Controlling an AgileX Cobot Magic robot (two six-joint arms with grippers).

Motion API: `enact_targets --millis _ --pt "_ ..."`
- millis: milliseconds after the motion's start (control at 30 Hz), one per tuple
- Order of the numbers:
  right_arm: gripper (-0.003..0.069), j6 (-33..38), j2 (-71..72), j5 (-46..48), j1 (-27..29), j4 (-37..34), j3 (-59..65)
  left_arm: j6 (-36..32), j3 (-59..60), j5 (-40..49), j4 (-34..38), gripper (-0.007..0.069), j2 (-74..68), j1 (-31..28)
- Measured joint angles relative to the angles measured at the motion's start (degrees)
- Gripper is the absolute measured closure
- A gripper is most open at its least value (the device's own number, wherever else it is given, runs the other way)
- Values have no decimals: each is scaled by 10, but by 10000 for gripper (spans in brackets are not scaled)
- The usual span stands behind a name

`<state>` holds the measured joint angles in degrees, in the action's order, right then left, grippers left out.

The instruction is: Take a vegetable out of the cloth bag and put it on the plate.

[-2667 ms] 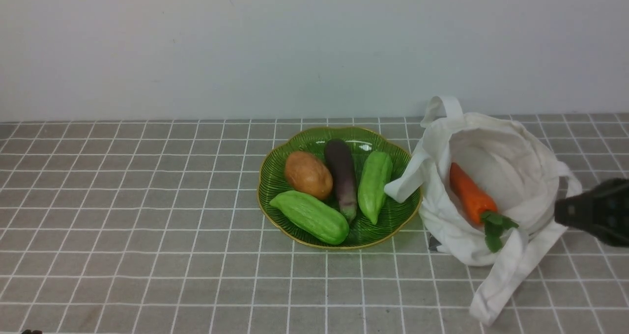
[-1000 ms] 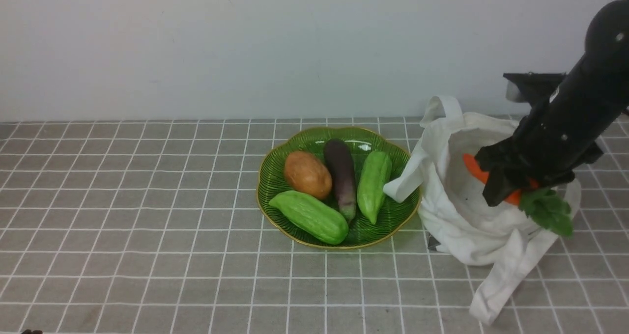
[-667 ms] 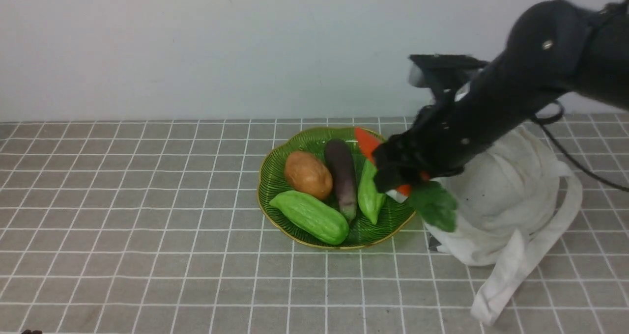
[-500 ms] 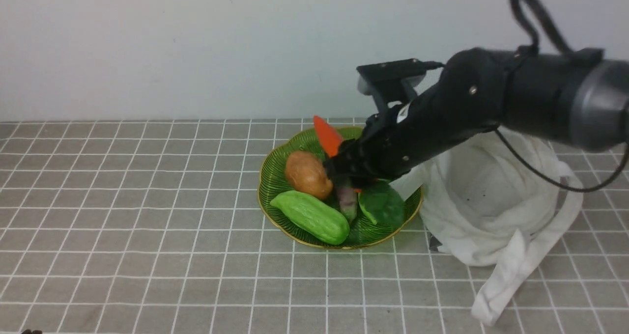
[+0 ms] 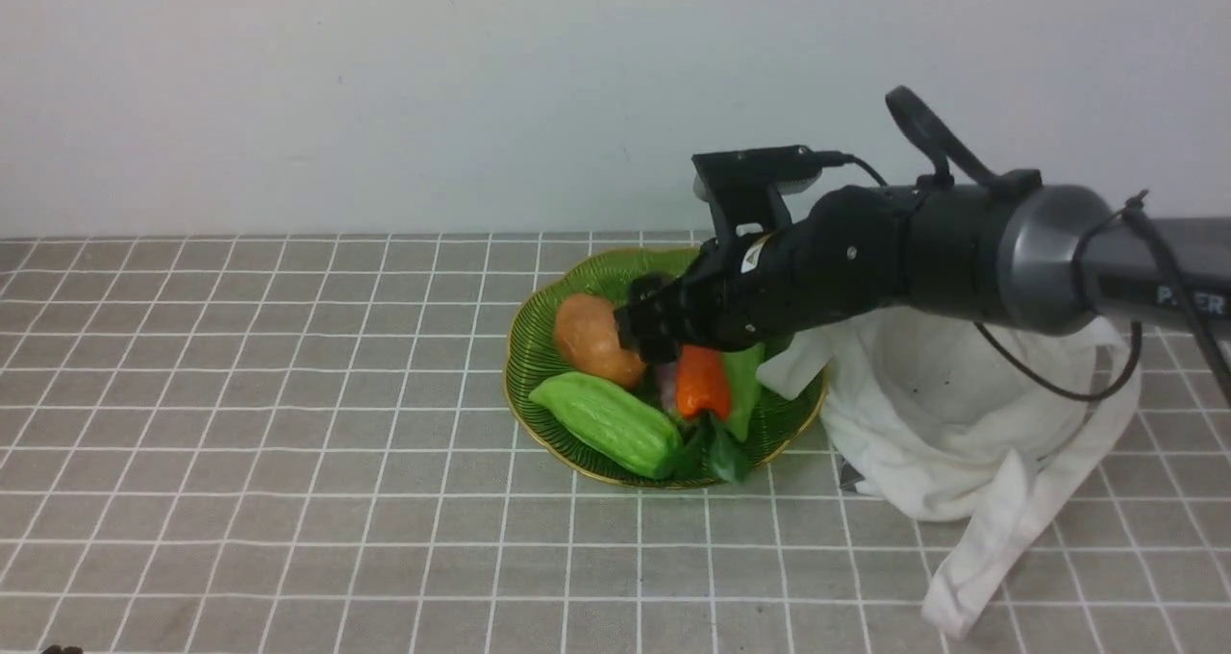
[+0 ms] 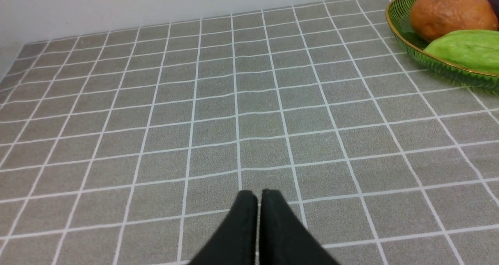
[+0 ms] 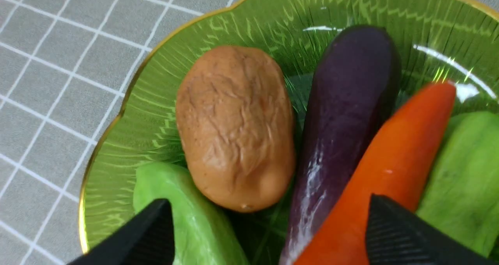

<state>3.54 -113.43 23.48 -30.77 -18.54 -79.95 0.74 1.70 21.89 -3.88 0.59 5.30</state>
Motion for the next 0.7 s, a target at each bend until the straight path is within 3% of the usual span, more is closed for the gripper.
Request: enact_targets --millis 167,333,500,567,700 --pt "28 1 46 80 11 3 -36 0 0 0 0 629 0 0" --pt "74 4 119 201 20 23 -125 0 0 0 0 629 0 0" --pt "205 5 192 357 22 63 -240 0 0 0 0 629 0 0" --pt "302 5 229 444 23 88 -287 0 0 0 0 629 0 0" --pt "449 5 286 486 23 120 -303 0 0 0 0 629 0 0"
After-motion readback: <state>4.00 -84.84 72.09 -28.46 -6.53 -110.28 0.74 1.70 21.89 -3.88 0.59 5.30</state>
